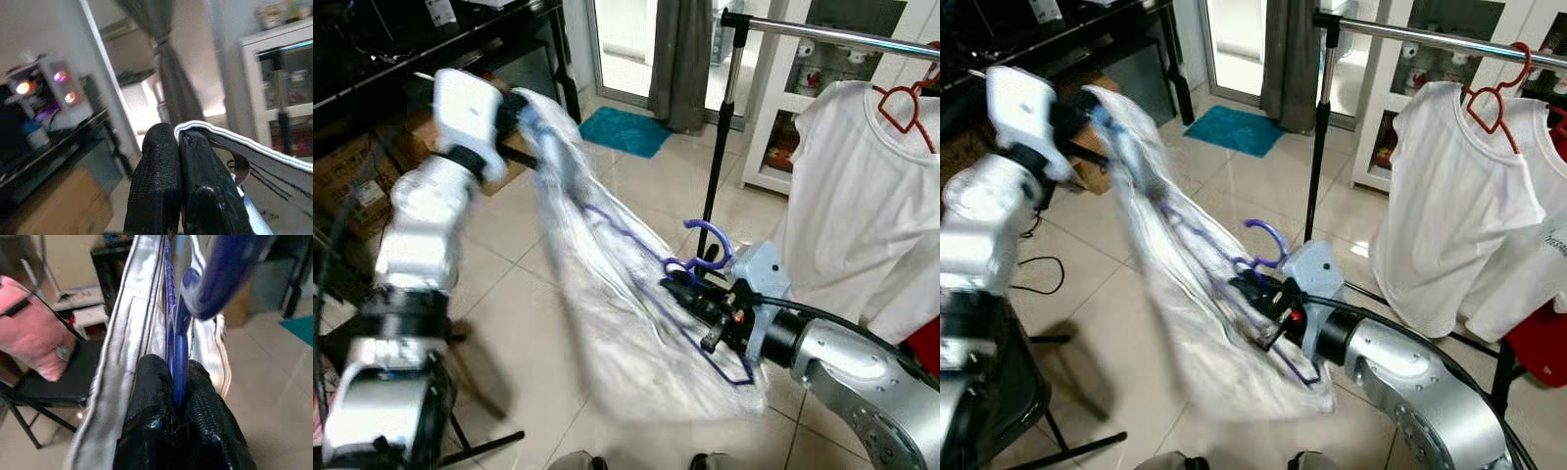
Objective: Hang hanger
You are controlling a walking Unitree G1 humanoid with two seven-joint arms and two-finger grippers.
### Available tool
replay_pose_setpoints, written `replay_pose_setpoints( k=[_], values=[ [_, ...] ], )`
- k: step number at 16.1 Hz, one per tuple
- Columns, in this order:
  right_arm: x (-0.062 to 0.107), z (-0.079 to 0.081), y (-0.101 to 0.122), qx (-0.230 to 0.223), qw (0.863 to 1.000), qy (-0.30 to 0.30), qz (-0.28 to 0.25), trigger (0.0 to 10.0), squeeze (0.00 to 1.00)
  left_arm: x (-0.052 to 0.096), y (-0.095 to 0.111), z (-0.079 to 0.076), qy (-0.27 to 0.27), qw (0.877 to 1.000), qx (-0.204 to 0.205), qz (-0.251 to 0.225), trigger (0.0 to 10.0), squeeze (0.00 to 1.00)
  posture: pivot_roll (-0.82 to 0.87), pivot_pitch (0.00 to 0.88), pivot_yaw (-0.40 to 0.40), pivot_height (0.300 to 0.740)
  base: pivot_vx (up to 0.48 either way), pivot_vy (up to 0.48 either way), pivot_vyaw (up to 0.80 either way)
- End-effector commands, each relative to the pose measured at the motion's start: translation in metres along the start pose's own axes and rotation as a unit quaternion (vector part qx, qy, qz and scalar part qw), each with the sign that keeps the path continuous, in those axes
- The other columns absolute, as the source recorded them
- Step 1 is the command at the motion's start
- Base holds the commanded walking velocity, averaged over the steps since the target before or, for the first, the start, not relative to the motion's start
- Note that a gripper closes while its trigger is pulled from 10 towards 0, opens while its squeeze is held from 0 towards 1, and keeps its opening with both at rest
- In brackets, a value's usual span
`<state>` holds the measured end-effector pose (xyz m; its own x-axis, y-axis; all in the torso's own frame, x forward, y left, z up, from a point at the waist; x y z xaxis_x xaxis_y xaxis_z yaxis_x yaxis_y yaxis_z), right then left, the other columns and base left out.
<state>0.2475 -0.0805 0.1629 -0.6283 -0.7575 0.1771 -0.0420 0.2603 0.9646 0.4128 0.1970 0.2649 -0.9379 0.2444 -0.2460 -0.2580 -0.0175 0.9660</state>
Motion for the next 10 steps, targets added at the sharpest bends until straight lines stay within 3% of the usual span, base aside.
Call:
replay_pose_setpoints(
  k=[1,2,3,4,6,7,8,9,10],
  values=[
    [0.003,0.005,-0.001,-0.005,1.0,0.01,-0.001,0.0,0.0,0.002,0.011,0.023,0.045,0.999,0.013,-0.018,0.0,0.0,-0.13,0.061,0.091,0.74,0.0,0.0,0.0],
    [0.011,0.001,0.006,-0.04,0.998,-0.002,-0.038,0.0,0.0,0.009,-0.01,0.05,0.103,0.993,0.049,0.01,0.0,0.0,-0.14,0.061,0.096,0.74,0.0,0.0,0.0],
    [0.017,-0.01,0.012,-0.068,0.995,-0.029,-0.067,0.0,0.0,0.016,-0.029,0.053,0.11,0.992,0.051,0.041,0.0,0.0,-0.14,0.061,0.096,0.74,0.0,0.0,0.0],
    [0.023,-0.02,0.016,-0.087,0.991,-0.055,-0.089,0.0,0.0,0.02,-0.045,0.045,0.089,0.992,0.057,0.066,0.0,0.0,-0.14,0.061,0.1,0.74,0.0,0.0,0.0],
    [0.027,-0.028,0.018,-0.102,0.986,-0.08,-0.106,0.0,0.0,0.023,-0.057,0.026,0.052,0.992,0.08,0.081,0.0,0.0,-0.14,0.061,0.1,0.74,0.0,0.0,0.0],
    [0.029,-0.05,0.016,-0.123,0.972,-0.157,-0.125,0.0,0.0,0.029,-0.074,-0.03,-0.04,0.986,0.124,0.103,0.0,0.0,-0.14,0.061,0.098,0.74,0.0,0.0,0.0],
    [0.03,-0.058,0.014,-0.129,0.966,-0.184,-0.128,0.0,0.0,0.031,-0.076,-0.047,-0.067,0.982,0.137,0.107,0.0,0.0,-0.13,0.06,0.096,0.74,0.0,0.0,0.0],
    [0.03,-0.075,0.012,-0.153,0.947,-0.245,-0.142,0.0,0.0,0.039,-0.078,-0.087,-0.134,0.97,0.165,0.115,0.0,0.0,-0.13,0.059,0.093,0.74,0.0,0.0,0.0],
    [0.031,-0.079,0.011,-0.161,0.94,-0.262,-0.146,0.0,0.0,0.042,-0.078,-0.099,-0.154,0.966,0.168,0.119,0.0,0.0,-0.13,0.059,0.093,0.74,0.0,0.0,0.0]
  ],
)
Point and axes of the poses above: a point about 5 cm out from each wrist's last joint towards the gripper, its own x axis pointing back from the gripper into the wrist, its own y axis along the axis of the wrist's last joint, z = x × y, the point moved 5 cm from there along -x, pointing out of the wrist towards the gripper, and after that the axes turned 12 degrees about x, right-handed, at the moved point
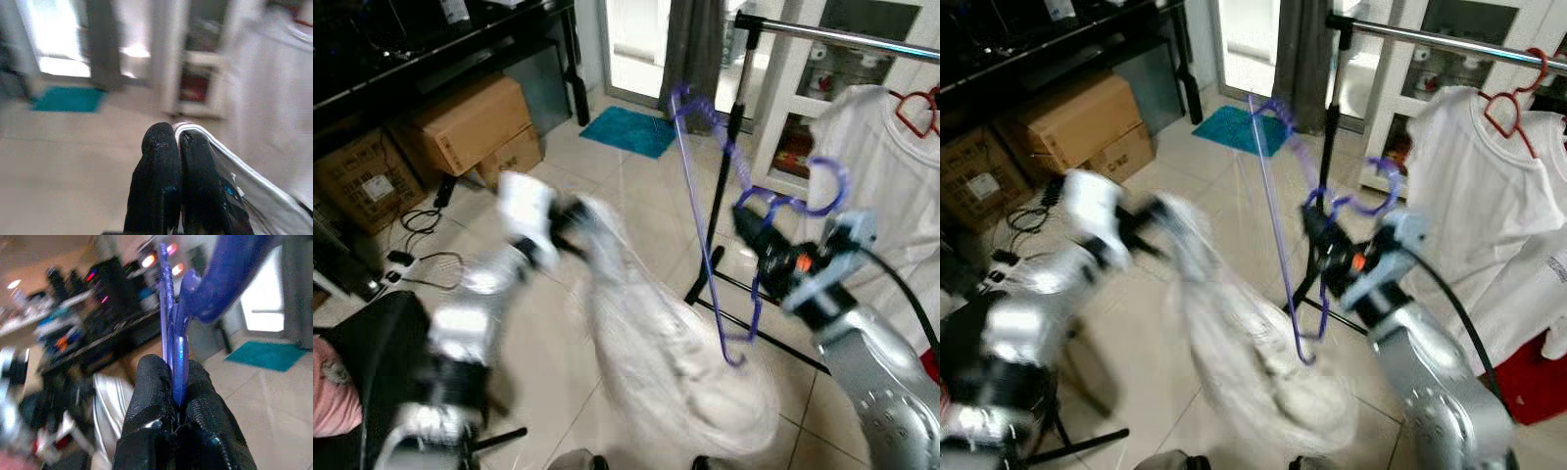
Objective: Hang hanger
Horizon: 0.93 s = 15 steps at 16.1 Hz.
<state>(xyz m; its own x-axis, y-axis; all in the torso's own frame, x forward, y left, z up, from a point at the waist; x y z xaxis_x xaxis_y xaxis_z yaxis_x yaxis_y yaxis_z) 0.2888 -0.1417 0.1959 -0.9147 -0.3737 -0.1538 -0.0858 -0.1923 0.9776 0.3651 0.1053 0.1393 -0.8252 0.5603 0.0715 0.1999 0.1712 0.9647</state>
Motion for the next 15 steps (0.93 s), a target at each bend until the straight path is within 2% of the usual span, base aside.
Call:
replay_pose_setpoints(
  k=[1,2,3,4,5,6,7,8,10,15],
  values=[
    [-0.001,-0.012,0.001,-0.004,0.999,-0.04,-0.007,0.0,0.0,0.0,0.026,-0.017,-0.031,0.999,-0.02,-0.04,0.0,0.0,-0.13,0.056,0.092,0.74,0.0,0.0,0.0],
    [-0.002,-0.016,0.0,-0.018,0.998,-0.063,-0.012,0.0,0.0,-0.001,0.023,-0.031,-0.045,0.998,-0.013,-0.042,0.0,0.0,-0.13,0.056,0.092,0.74,0.0,0.0,0.0],
    [-0.002,-0.025,-0.009,-0.004,0.995,-0.102,0.019,4.0,0.0,0.003,0.023,-0.036,-0.039,0.998,-0.005,-0.048,0.0,0.0,-0.13,0.053,0.094,0.74,0.0,0.0,0.0],
    [-0.001,-0.026,-0.021,0.028,0.993,-0.1,0.061,10.0,0.0,0.007,0.022,-0.028,-0.007,0.998,-0.015,-0.053,0.0,0.0,-0.13,0.052,0.095,0.74,0.0,0.0,0.0],
    [0.004,-0.029,-0.034,0.075,0.987,-0.099,0.101,10.0,0.0,0.013,0.016,-0.016,0.032,0.998,-0.04,-0.043,7.2,0.0,-0.13,0.049,0.097,0.74,0.0,0.0,-0.8],
    [0.006,-0.031,-0.036,0.088,0.985,-0.101,0.107,10.0,0.0,0.015,0.013,-0.012,0.043,0.997,-0.05,-0.037,7.2,0.0,-0.13,0.049,0.097,0.74,0.0,0.0,-0.8],
    [0.009,-0.031,-0.04,0.12,0.981,-0.101,0.116,10.0,0.0,0.021,0.006,-0.007,0.053,0.996,-0.067,-0.019,10.0,0.0,-0.13,0.049,0.097,0.74,0.0,0.0,-0.8],
    [0.014,-0.03,-0.045,0.137,0.978,-0.1,0.124,10.0,0.0,0.027,0.0,-0.006,0.056,0.995,-0.077,-0.009,10.0,0.0,-0.13,0.045,0.093,0.74,0.0,0.0,-0.8],
    [0.019,-0.03,-0.051,0.128,0.976,-0.12,0.129,10.0,0.0,0.033,-0.006,-0.008,0.062,0.994,-0.085,0.001,10.0,0.0,-0.13,0.043,0.091,0.74,0.0,0.0,-0.8],
    [0.028,-0.037,-0.059,0.108,0.972,-0.157,0.138,10.0,0.0,0.033,-0.009,-0.012,0.062,0.994,-0.086,0.004,10.0,0.0,-0.13,0.053,0.092,0.74,0.0,0.0,-0.8]
  ],
)
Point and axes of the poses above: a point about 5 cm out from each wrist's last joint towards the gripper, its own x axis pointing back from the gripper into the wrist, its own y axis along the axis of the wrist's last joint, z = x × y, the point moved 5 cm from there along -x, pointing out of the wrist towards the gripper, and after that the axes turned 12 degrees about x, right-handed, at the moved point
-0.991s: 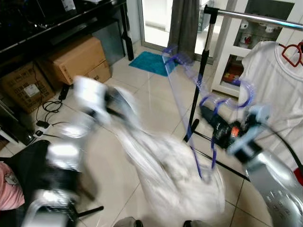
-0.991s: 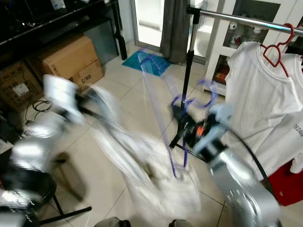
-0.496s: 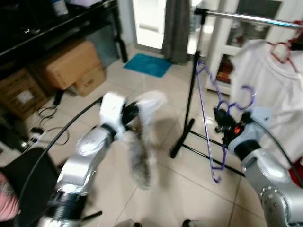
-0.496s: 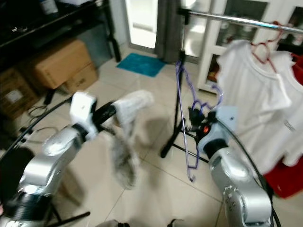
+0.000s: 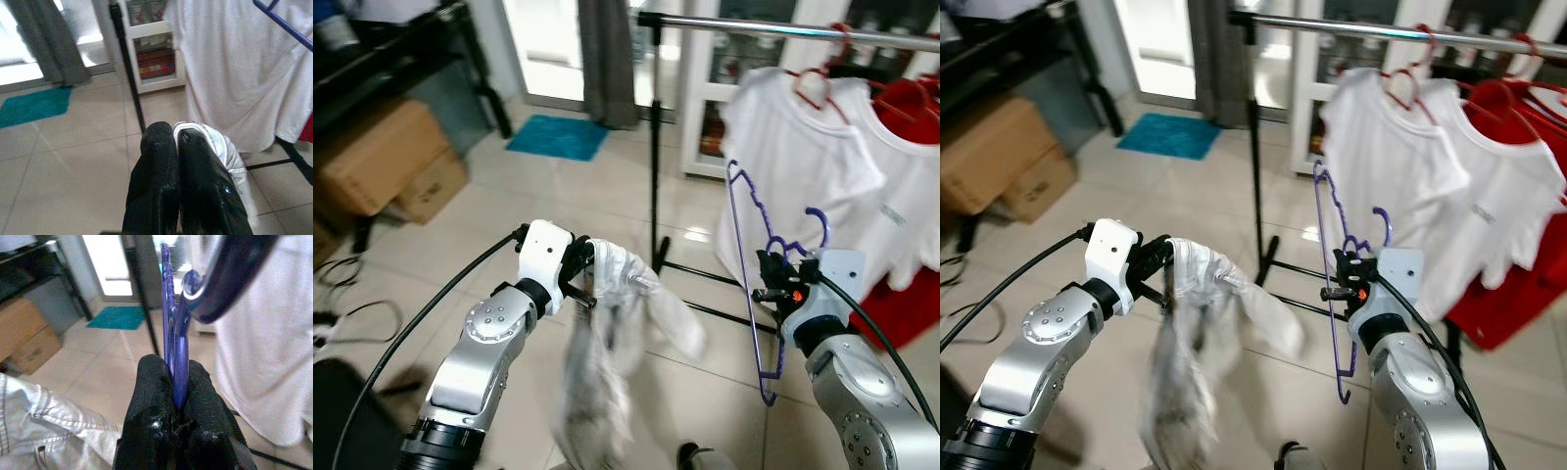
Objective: Hang hanger
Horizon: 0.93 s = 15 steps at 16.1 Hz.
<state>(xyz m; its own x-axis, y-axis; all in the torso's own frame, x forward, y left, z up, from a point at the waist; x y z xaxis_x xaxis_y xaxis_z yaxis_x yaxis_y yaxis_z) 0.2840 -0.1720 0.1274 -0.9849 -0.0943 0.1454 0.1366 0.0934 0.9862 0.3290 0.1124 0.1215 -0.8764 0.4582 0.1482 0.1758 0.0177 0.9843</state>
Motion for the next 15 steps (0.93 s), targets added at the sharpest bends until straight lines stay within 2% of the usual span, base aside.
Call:
replay_pose_setpoints(
  k=[1,3,6,8,11,13,15],
  values=[
    [0.002,-0.004,0.001,-0.005,1.0,-0.009,-0.003,10.0,0.0,0.002,0.014,0.0,0.002,1.0,-0.01,-0.024,10.0,0.0,-0.13,0.055,0.092,0.74,0.0,0.0,-0.8],
    [0.003,-0.007,-0.001,0.008,1.0,-0.014,0.003,10.0,0.0,0.002,0.014,-0.001,0.002,1.0,-0.009,-0.024,10.0,0.0,-0.13,0.06,0.093,0.74,0.0,0.0,-0.8],
    [0.002,-0.013,0.007,0.015,0.999,-0.031,-0.022,10.0,0.0,0.0,0.016,-0.001,0.003,1.0,-0.01,-0.026,10.0,0.0,-0.12,0.062,0.087,0.74,0.0,0.0,-0.8],
    [0.0,-0.012,0.016,-0.014,0.998,-0.039,-0.044,10.0,0.0,0.0,0.018,-0.001,0.004,1.0,-0.01,-0.029,10.0,0.0,-0.12,0.065,0.086,0.74,0.0,0.0,-0.8],
    [-0.001,-0.019,0.016,-0.016,0.996,-0.072,-0.053,10.0,0.0,-0.001,0.019,-0.004,0.004,0.999,-0.01,-0.032,10.0,0.0,-0.11,0.066,0.078,0.74,0.0,0.0,-0.8],
    [-0.002,-0.019,0.019,-0.06,0.993,-0.069,-0.071,10.0,0.0,-0.001,0.019,-0.006,0.002,0.999,-0.009,-0.032,10.0,0.0,-0.11,0.069,0.077,0.74,0.0,0.0,-0.8],
    [-0.002,-0.023,0.02,-0.063,0.991,-0.083,-0.079,10.0,0.0,-0.001,0.018,-0.006,0.003,0.999,-0.008,-0.032,10.0,0.0,-0.11,0.07,0.074,0.74,0.0,0.0,-0.8]
  ],
)
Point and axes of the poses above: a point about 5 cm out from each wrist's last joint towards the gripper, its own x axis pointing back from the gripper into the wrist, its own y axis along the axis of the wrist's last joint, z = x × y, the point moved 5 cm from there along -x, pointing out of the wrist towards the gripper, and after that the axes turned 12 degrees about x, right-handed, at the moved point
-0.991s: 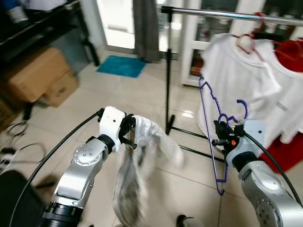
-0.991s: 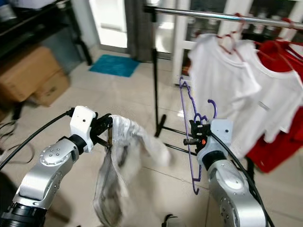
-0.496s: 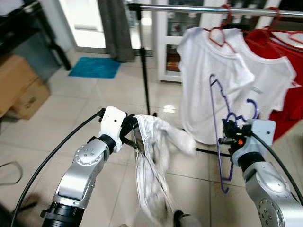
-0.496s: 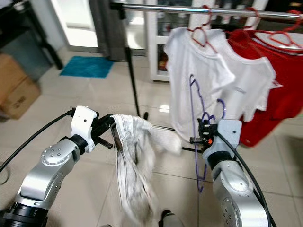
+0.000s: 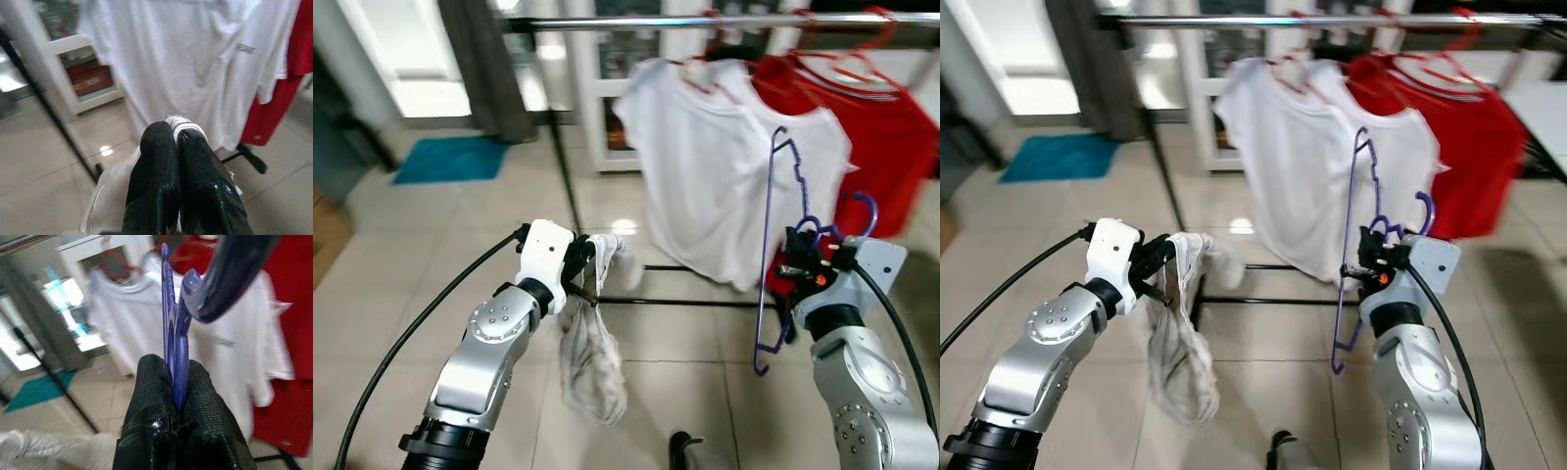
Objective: Hang hanger
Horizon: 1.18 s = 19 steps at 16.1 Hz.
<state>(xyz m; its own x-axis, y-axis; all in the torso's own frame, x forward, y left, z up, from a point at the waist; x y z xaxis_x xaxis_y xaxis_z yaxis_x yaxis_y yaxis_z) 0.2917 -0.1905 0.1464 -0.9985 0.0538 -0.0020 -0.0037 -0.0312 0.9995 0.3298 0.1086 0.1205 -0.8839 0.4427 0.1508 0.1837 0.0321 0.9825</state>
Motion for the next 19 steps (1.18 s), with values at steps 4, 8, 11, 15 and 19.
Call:
replay_pose_setpoints(
  k=[4,8,11,15,19],
  values=[
    [0.0,0.005,-0.001,0.002,1.0,0.003,-0.005,10.0,0.0,0.001,0.025,-0.001,0.015,0.998,-0.011,-0.054,10.0,0.0,-0.11,0.072,0.074,0.74,0.0,0.0,-0.8],
    [0.002,0.0,-0.01,0.007,1.0,-0.01,0.028,10.0,0.0,-0.001,0.037,-0.002,0.028,0.994,0.016,-0.104,10.0,0.0,-0.12,0.076,0.07,0.74,0.0,0.0,-0.8],
    [0.001,-0.005,-0.012,-0.004,0.999,-0.023,0.038,10.0,0.0,-0.002,0.038,0.0,0.046,0.993,0.041,-0.104,10.0,0.0,-0.12,0.076,0.07,0.74,0.0,0.0,-0.78],
    [0.001,-0.005,-0.011,0.004,0.999,-0.017,0.041,10.0,0.0,-0.002,0.025,0.012,0.065,0.997,0.039,-0.033,10.0,0.0,-0.12,0.076,0.07,0.74,0.0,0.0,-0.77],
    [0.001,-0.009,-0.018,0.01,0.997,-0.032,0.065,10.0,0.0,-0.003,0.032,0.015,0.077,0.996,-0.012,-0.052,10.0,0.0,-0.12,0.077,0.07,0.74,0.0,0.0,-0.74]
  ],
)
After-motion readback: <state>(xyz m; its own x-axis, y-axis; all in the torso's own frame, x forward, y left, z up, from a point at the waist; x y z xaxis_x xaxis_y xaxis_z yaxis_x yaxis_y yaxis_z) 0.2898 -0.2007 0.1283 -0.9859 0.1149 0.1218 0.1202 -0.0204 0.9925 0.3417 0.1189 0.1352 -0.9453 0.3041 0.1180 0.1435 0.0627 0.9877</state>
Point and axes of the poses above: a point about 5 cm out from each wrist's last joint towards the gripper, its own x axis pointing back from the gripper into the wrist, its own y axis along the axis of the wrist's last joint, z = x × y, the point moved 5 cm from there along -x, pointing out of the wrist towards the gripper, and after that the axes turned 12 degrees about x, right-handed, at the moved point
